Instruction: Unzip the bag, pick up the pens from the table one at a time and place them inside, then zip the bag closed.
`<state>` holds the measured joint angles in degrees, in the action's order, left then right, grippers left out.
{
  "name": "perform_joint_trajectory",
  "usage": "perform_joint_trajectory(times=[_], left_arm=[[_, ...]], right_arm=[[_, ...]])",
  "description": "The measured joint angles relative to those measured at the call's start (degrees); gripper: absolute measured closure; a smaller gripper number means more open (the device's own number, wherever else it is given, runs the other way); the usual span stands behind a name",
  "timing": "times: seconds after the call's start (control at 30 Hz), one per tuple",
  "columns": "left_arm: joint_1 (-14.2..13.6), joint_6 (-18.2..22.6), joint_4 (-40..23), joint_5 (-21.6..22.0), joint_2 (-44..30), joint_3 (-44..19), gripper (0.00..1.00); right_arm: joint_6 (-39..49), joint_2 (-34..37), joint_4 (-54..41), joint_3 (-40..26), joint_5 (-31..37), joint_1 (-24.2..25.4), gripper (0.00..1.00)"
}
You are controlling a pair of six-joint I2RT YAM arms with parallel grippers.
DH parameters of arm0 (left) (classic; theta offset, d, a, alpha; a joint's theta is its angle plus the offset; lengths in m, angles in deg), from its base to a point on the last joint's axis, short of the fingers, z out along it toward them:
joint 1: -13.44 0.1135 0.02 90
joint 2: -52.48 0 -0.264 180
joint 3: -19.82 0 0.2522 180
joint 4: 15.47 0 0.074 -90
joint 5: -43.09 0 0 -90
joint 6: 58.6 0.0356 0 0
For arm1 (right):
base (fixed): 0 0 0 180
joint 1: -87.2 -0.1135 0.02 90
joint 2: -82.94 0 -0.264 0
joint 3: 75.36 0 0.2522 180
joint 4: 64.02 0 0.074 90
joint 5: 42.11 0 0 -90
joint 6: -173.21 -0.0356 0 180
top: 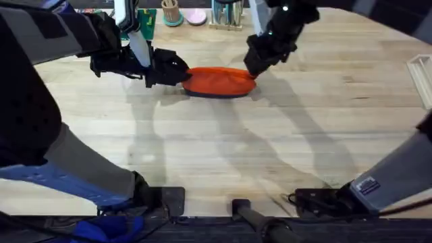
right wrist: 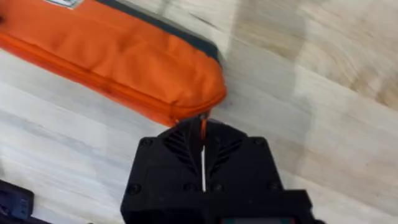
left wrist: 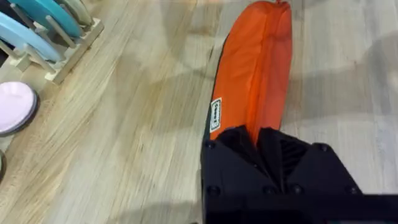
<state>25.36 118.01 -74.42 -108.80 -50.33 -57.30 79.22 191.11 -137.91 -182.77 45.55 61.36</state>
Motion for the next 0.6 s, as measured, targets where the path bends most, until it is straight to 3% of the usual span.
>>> perform_joint_trajectory(times=[0.27, 0.6], left_arm=[[-0.7, 0.0, 0.0, -0.1, 0.0, 0.0, 0.959], [-0.7, 0.0, 0.0, 0.0, 0.0, 0.0, 0.959]], right_arm=[[0.0, -3.4, 0.7, 5.5, -0.4, 2.5, 0.966], [0.2, -3.7, 0.9, 7.9, -0.1, 6.8, 0.966]])
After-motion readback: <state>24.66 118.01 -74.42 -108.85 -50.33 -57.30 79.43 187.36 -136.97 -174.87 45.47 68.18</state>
